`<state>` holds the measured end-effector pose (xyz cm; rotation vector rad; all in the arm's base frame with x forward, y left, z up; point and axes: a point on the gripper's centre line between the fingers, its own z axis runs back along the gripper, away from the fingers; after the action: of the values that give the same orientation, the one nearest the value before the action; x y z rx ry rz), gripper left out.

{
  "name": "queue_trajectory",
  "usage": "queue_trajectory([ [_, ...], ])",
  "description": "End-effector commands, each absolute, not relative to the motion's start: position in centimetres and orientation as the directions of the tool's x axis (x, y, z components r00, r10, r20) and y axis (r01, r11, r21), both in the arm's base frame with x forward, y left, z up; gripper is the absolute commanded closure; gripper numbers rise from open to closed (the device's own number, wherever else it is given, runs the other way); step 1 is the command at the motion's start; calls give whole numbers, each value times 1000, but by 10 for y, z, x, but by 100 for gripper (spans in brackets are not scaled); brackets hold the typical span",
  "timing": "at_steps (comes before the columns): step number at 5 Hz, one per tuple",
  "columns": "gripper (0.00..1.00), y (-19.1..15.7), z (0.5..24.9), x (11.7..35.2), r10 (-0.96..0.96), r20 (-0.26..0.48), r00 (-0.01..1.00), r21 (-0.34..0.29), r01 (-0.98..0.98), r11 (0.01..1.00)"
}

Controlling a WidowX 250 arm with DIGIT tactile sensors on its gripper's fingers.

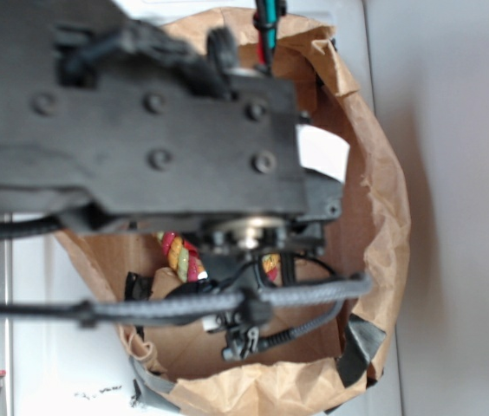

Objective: Grab the multicolored rope.

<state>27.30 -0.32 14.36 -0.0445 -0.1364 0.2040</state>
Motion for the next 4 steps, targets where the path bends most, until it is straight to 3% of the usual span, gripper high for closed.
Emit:
queue_trajectory([
  [1,0,-25,130,285,192,183,964,-61,-184,981],
  [2,0,-40,125,290,194,197,961,-102,-177,979],
  [4,0,-60,122,298,184,186,965,-129,-162,978],
])
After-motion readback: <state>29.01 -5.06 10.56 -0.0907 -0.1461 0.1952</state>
